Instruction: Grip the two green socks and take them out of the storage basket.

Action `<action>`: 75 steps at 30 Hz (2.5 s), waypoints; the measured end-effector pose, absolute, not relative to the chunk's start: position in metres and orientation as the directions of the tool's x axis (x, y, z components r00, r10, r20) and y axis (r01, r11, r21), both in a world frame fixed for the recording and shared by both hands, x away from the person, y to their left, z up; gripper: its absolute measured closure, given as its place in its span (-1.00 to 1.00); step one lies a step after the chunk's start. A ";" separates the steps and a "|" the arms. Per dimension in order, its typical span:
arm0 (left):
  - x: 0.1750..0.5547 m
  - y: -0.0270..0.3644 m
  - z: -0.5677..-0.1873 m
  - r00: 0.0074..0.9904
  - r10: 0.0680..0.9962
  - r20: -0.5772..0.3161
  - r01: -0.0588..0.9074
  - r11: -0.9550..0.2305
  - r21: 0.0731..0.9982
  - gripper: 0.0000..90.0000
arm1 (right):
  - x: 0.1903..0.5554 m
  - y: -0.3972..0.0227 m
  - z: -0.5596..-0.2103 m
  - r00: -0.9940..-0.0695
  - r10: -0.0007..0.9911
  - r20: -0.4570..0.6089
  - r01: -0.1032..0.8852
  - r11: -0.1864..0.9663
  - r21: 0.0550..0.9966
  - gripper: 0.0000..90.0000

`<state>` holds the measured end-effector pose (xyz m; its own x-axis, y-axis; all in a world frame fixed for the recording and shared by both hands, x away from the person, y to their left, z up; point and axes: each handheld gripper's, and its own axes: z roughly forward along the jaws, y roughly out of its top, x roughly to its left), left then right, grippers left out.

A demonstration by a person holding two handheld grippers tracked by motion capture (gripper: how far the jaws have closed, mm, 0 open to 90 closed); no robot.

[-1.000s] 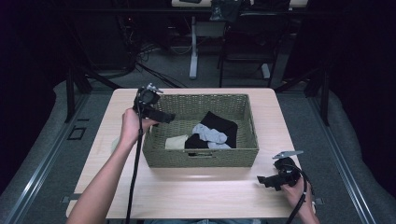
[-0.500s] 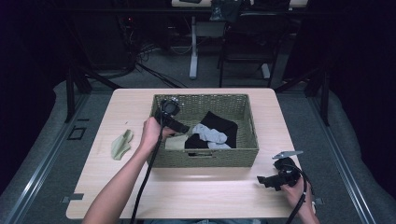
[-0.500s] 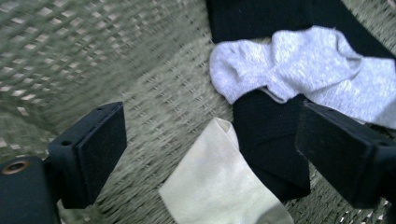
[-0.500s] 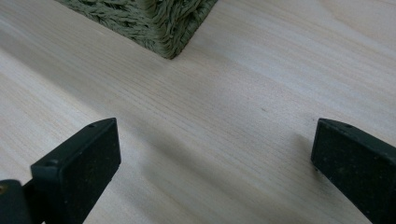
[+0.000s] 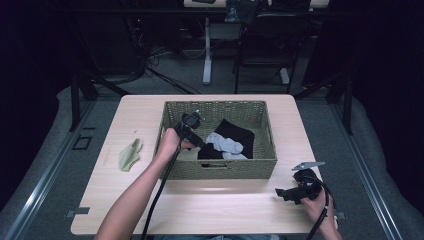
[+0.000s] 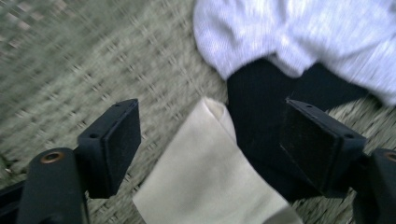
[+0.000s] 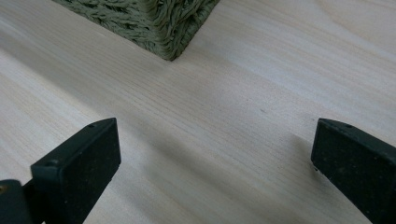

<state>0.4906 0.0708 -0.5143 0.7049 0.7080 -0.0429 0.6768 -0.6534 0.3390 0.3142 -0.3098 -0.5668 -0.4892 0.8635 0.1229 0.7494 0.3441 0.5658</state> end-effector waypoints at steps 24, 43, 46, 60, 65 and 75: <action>0.493 0.091 -0.494 0.675 0.737 -0.044 0.696 -0.616 0.369 0.89 | 0.314 -0.310 -0.567 -0.491 0.862 0.123 0.749 0.347 0.564 -0.98; 0.470 0.113 -0.403 0.699 0.715 0.021 0.598 -0.600 0.531 0.91 | 0.314 -0.309 -0.567 -0.491 0.862 0.124 0.753 0.348 0.558 -0.98; 0.467 0.116 -0.384 0.701 0.713 0.031 0.580 -0.594 0.558 0.91 | 0.314 -0.309 -0.567 -0.490 0.863 0.125 0.753 0.346 0.559 -0.98; 0.453 0.136 -0.328 0.685 0.724 0.075 0.536 -0.571 0.622 0.91 | 0.314 -0.310 -0.567 -0.489 0.863 0.126 0.753 0.345 0.560 -0.98; 0.446 0.150 -0.313 0.673 0.735 0.084 0.526 -0.555 0.644 0.91 | 0.314 -0.310 -0.567 -0.490 0.863 0.125 0.753 0.346 0.559 -0.98; 0.426 0.192 -0.298 0.620 0.776 0.114 0.528 -0.521 0.671 0.91 | 0.314 -0.309 -0.568 -0.491 0.863 0.123 0.754 0.349 0.556 -0.98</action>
